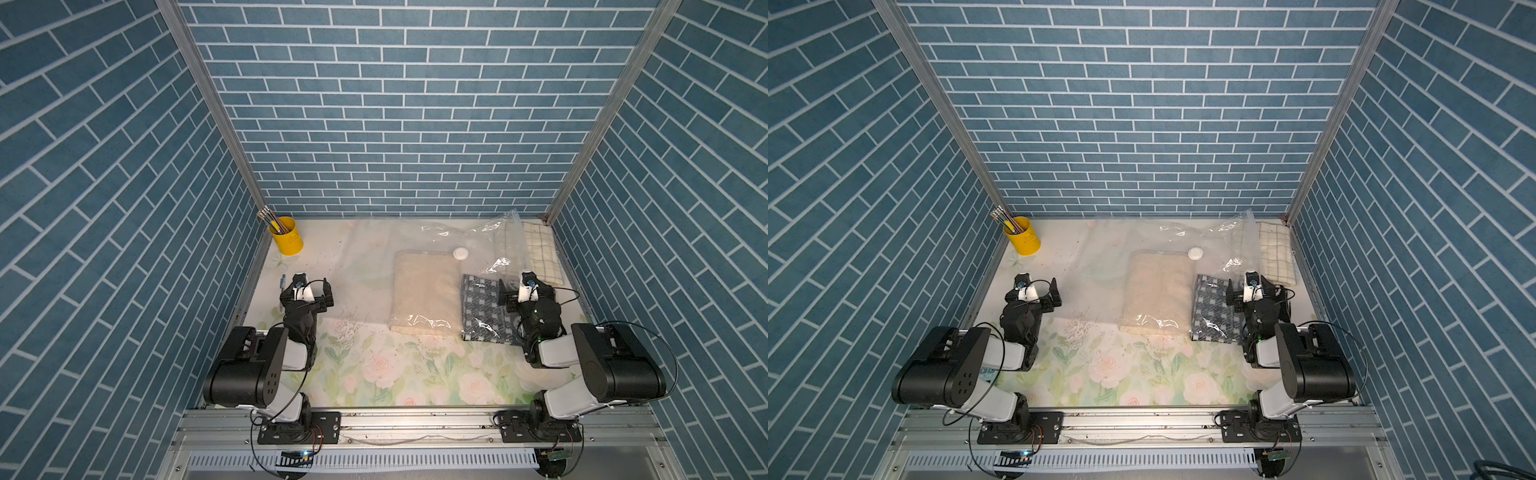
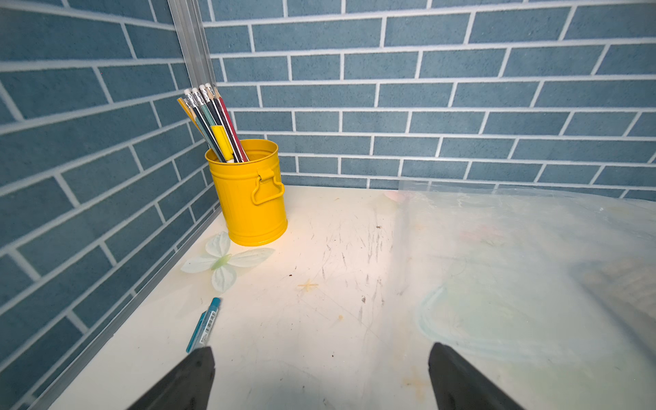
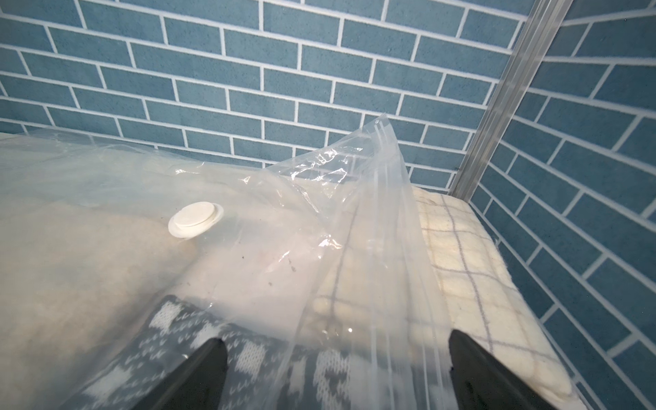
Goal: Take the scarf out of the vacuum bag
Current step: Reset both arms
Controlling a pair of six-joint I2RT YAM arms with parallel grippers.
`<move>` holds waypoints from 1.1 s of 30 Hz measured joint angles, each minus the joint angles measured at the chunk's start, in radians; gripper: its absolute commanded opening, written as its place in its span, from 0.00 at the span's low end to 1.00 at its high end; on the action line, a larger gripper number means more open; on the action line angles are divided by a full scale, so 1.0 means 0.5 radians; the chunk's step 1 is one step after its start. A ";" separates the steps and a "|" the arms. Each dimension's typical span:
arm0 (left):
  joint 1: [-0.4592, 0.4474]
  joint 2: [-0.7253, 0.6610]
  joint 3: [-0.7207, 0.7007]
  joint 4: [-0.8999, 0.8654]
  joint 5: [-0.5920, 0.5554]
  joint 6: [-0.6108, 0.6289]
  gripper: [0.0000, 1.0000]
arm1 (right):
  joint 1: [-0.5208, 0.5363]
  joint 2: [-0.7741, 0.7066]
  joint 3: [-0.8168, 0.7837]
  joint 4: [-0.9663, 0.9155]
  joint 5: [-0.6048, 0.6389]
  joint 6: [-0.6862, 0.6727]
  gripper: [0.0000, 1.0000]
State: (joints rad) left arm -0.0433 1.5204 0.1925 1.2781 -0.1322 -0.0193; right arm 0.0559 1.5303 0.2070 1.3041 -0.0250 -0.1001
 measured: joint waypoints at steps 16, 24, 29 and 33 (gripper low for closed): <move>0.000 0.000 0.000 0.000 -0.001 0.000 1.00 | -0.006 0.010 -0.001 -0.005 -0.013 0.034 0.99; 0.000 0.000 0.000 0.000 0.000 0.000 1.00 | -0.006 0.010 -0.001 -0.004 -0.012 0.034 0.99; 0.000 0.000 0.000 -0.001 0.000 0.000 1.00 | -0.006 0.010 -0.001 -0.005 -0.013 0.034 0.99; 0.000 0.000 0.000 0.000 0.000 0.000 1.00 | -0.006 0.010 -0.001 -0.004 -0.010 0.035 0.99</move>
State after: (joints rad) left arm -0.0433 1.5204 0.1925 1.2781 -0.1322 -0.0193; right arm 0.0528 1.5352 0.2066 1.3022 -0.0299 -0.0826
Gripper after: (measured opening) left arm 0.999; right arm 0.993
